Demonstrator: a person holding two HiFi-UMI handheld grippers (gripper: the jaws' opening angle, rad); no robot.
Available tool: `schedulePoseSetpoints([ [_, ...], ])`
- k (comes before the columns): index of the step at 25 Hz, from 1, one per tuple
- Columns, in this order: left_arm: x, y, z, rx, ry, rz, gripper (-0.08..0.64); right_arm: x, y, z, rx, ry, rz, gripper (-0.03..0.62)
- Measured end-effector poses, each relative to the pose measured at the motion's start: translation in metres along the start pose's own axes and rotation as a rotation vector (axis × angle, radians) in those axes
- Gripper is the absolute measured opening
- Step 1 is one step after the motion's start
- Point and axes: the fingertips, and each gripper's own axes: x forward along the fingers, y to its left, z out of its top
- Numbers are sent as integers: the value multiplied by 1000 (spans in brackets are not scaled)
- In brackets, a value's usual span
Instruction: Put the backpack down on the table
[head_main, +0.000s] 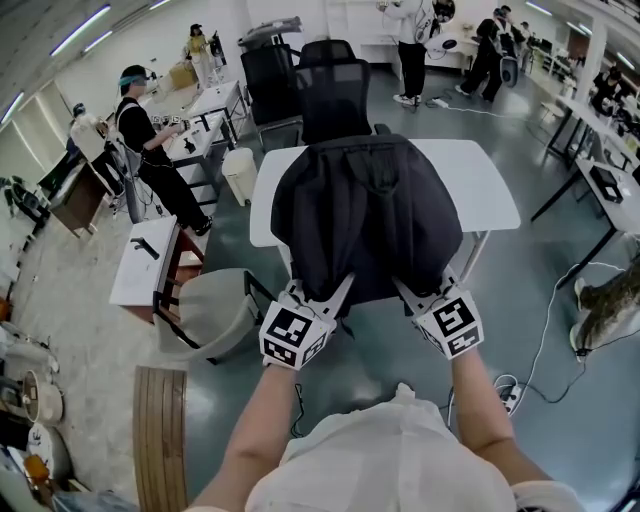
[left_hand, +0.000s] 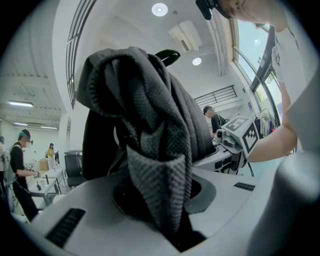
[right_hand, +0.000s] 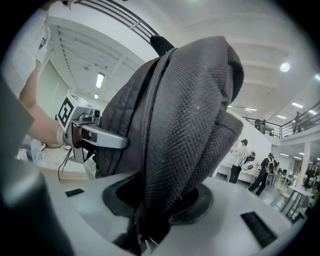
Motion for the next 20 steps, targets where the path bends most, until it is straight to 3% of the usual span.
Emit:
schedulePoseSetpoints([
  [20, -14, 12, -4, -16, 4, 7, 95, 13, 13, 5, 17, 20, 11, 152],
])
